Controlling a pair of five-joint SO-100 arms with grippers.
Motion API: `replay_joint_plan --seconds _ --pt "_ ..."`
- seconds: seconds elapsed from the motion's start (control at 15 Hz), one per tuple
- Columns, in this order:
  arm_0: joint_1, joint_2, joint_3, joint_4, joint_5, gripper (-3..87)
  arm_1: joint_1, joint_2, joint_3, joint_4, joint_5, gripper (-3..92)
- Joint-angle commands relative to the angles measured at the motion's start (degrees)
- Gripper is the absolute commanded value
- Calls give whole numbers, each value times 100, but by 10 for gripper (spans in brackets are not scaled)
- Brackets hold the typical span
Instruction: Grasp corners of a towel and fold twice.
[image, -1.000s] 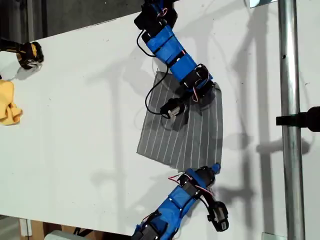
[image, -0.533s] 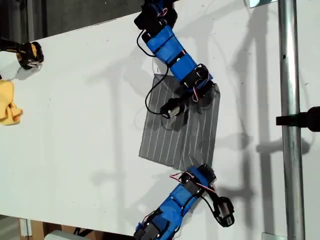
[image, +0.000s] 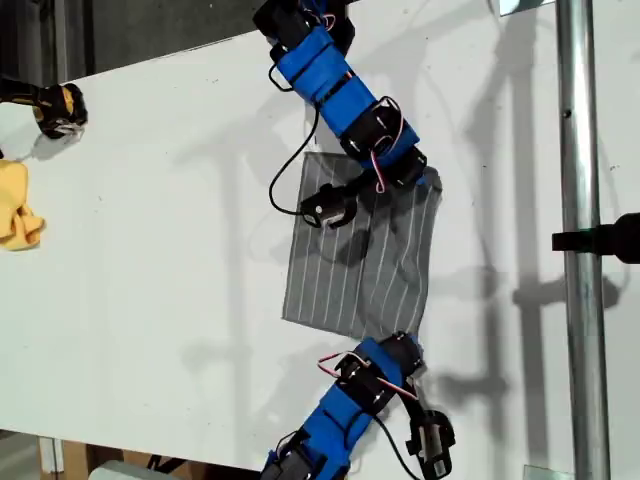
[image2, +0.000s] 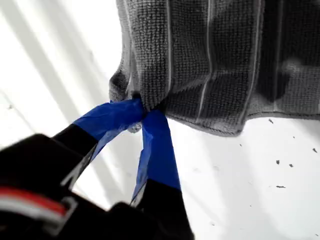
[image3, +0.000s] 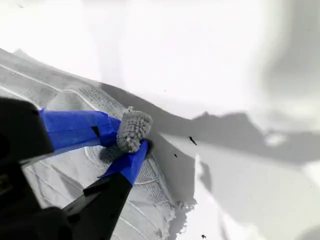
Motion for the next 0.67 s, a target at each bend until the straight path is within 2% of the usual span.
replay_joint_plan --seconds 0.0,0.6 --pt "-44 773 -176 -26 105 -16 -105 914 -308 -88 79 -2" --pt "-1687 1195 510 229 360 -16 1072 2285 1617 483 475 -2"
